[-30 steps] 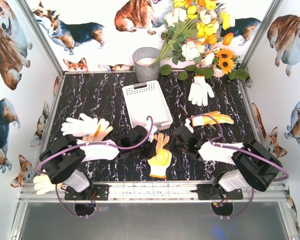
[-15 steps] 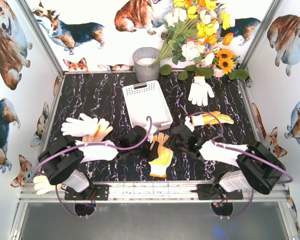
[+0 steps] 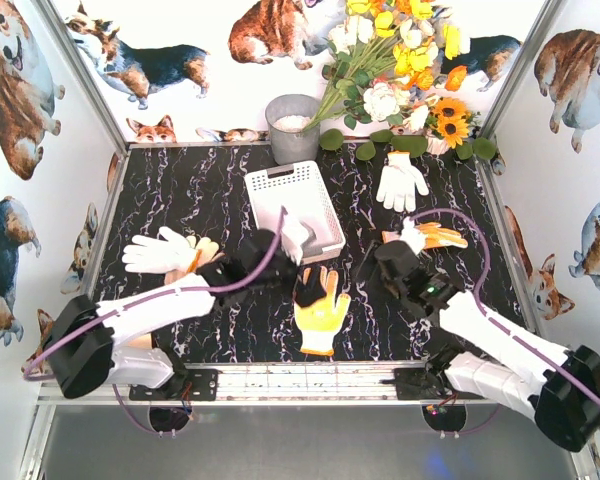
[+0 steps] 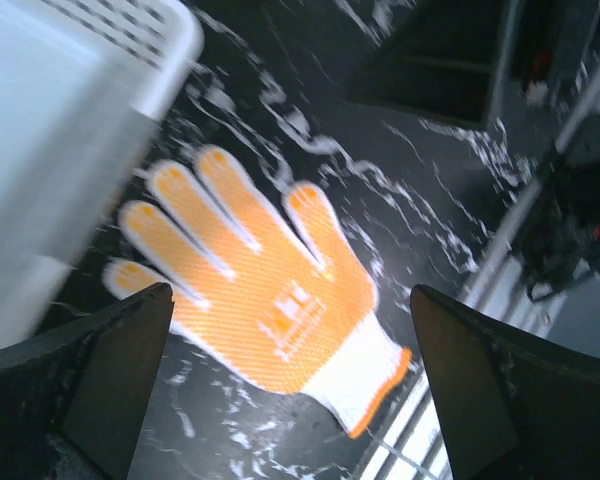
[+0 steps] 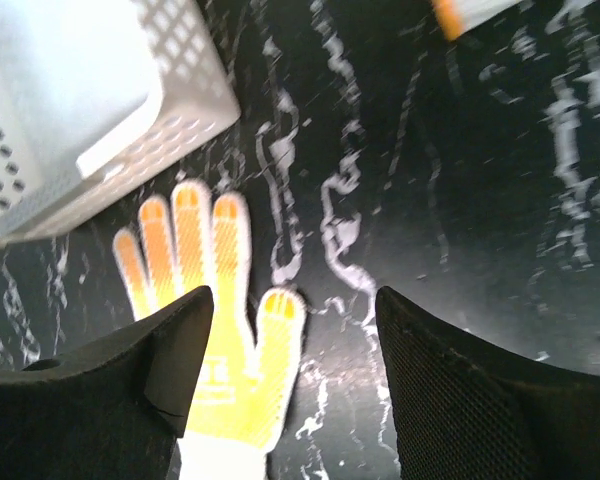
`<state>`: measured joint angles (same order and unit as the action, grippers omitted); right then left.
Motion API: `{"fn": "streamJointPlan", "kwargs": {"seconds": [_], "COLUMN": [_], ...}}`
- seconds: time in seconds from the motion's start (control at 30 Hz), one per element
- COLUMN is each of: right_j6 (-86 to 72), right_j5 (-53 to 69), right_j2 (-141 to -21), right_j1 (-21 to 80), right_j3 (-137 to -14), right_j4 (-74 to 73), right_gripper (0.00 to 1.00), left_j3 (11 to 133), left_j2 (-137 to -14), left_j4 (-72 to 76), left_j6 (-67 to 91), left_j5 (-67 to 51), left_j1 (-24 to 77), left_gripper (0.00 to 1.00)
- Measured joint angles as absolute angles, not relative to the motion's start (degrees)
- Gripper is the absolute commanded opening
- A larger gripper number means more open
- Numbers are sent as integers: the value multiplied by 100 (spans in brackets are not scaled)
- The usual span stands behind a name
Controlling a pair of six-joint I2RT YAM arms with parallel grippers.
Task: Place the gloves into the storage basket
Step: Adjust the glove at the center of the board, then pick up the glove from the center of the board.
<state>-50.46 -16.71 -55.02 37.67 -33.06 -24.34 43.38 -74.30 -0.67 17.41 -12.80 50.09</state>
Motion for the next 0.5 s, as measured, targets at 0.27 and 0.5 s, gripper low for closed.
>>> {"fn": "streamJointPlan", "kwargs": {"seconds": [0.27,0.5], "right_j6": [-4473,-4495], "right_j5": [-1441,-893], "right_j2": [-5881,-6589], "right_j1": [2379,1009], "right_j3": [-3723,-3756], "right_j4": [-2829,-2571], "right_gripper": [70,70], "left_j3": [5210,5188], "left_j2": [-7094,-6528], "left_j4": [-1090,-1540], "left_j6": [1450,1107], "left_j5": [-956,-462], "left_j1": [3391,2029], "left_gripper": [100,100]}}
